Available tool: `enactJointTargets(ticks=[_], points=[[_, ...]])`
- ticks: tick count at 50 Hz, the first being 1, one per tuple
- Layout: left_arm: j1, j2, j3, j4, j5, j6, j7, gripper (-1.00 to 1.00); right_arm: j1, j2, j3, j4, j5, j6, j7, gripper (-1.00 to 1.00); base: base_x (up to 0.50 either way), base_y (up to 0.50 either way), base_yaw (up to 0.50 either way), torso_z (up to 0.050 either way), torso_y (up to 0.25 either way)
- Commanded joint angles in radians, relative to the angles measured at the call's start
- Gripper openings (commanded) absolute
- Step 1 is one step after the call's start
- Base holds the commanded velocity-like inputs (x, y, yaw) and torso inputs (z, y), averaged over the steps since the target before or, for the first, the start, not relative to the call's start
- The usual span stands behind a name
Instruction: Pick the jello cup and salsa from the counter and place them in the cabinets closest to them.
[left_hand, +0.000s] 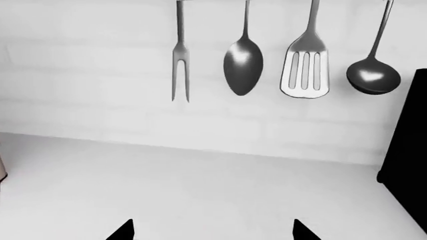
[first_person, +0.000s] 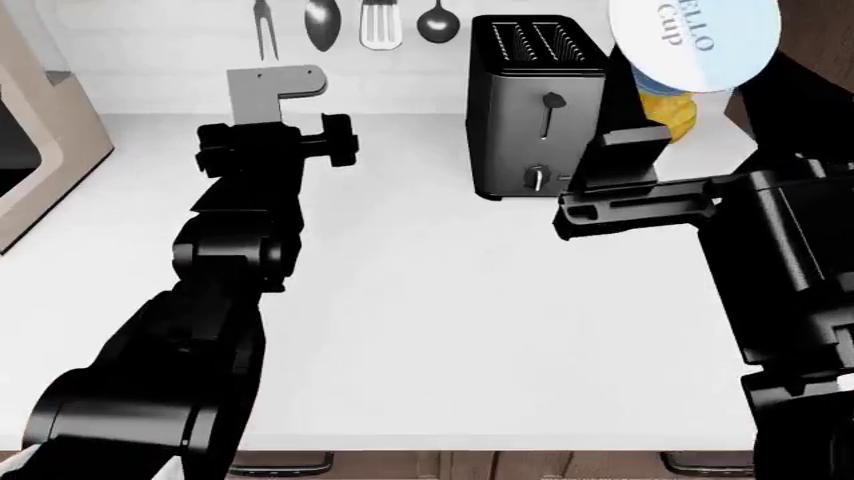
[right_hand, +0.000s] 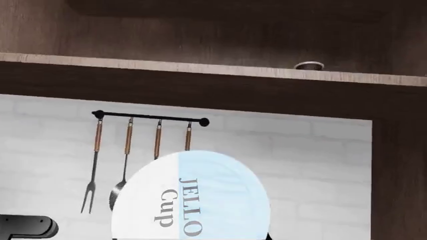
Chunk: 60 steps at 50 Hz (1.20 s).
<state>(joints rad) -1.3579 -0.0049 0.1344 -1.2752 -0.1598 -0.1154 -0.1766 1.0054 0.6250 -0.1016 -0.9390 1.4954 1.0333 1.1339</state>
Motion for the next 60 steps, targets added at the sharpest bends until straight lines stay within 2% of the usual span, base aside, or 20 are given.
enactJointTargets(ticks=[1, 45, 50, 54, 57, 60], points=[[-0.017, 0.004, -0.02, -0.033, 0.011, 0.006, 0.018, 1.0, 0.197, 0.058, -0.042, 0.045, 0.204, 0.032, 0.164, -1.0, 0.5, 0.0, 0.0, 0.0, 0.0], [-0.018, 0.004, -0.04, -0.033, 0.015, 0.0, 0.033, 1.0, 0.183, 0.034, -0.068, 0.029, 0.161, 0.019, 0.128, -1.0, 0.5, 0.0, 0.0, 0.0, 0.0], [-0.018, 0.004, -0.038, -0.033, 0.013, 0.0, 0.033, 1.0, 0.171, 0.037, -0.046, -0.006, 0.174, -0.008, 0.125, -1.0, 0.0, 0.0, 0.0, 0.0, 0.0], [-0.018, 0.004, -0.039, -0.033, 0.013, 0.0, 0.035, 1.0, 0.176, 0.043, -0.066, -0.012, 0.217, -0.013, 0.187, -1.0, 0.0, 0.0, 0.0, 0.0, 0.0], [-0.017, 0.004, -0.042, -0.033, 0.015, 0.002, 0.038, 1.0, 0.228, 0.061, -0.123, -0.001, 0.314, -0.025, 0.346, -1.0, 0.0, 0.0, 0.0, 0.0, 0.0], [-0.017, 0.004, -0.041, -0.033, 0.015, 0.003, 0.038, 1.0, 0.289, 0.087, -0.149, -0.034, 0.376, -0.07, 0.433, -1.0, 0.0, 0.0, 0.0, 0.0, 0.0]])
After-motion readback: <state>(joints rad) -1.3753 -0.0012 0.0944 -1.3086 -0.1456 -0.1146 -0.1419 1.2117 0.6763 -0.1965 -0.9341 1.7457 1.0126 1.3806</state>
